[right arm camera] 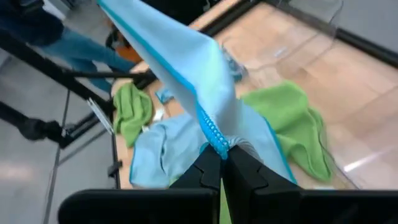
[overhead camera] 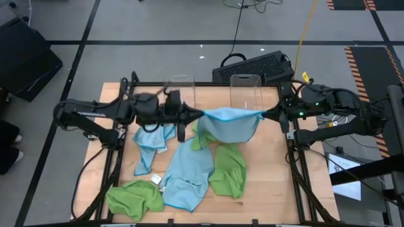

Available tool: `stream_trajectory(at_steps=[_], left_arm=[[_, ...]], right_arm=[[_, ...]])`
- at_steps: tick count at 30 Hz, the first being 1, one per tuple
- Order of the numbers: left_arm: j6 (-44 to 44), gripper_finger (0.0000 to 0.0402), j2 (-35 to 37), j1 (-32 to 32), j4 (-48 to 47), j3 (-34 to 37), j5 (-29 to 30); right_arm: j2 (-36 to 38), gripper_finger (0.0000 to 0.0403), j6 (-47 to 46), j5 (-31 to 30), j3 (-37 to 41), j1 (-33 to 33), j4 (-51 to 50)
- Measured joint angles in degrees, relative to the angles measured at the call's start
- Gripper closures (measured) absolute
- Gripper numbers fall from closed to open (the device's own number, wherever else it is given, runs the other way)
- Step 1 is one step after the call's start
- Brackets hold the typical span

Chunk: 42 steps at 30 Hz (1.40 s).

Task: Fold microfiber towels
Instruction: Fold the right blue microfiber towel

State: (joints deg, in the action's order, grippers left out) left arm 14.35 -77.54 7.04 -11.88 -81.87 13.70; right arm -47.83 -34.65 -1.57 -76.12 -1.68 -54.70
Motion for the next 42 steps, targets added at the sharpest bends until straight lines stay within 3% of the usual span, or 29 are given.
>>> stream_trajectory(at_steps=[6,11,18,23,27,33,42], left_arm=[[3.86,0.0397,0.00,5.18,-3.10,0.00,6.09],[6.35,0.0396,0.00,6.68,-4.77,0.00,6.49],[8.84,0.0397,0.00,7.07,-9.39,0.00,7.57],[5.04,0.0396,-0.28,7.55,-9.85,0.00,9.33],[2.64,0.0396,-0.12,4.44,-11.29,0.00,10.21],[0.92,0.0396,0.02,-3.32,-11.66,0.00,3.33],[-3.90,0.0396,0.96,-14.06,3.88,0.00,-6.42]], right_arm=[[0.54,0.0403,-3.96,6.07,0.02,0.05,-5.67],[1.41,0.0403,-6.58,9.19,0.04,0.29,-6.41],[1.53,0.0403,-8.13,8.63,0.04,0.32,-9.50],[0.56,0.0403,-6.52,5.06,0.04,0.25,-10.10],[-0.19,0.0403,-3.98,0.29,0.04,0.03,-9.88],[-1.14,0.0403,0.34,-3.78,0.04,-2.63,-9.84],[-0.41,0.0403,5.92,-5.83,0.04,-9.70,-3.65]])
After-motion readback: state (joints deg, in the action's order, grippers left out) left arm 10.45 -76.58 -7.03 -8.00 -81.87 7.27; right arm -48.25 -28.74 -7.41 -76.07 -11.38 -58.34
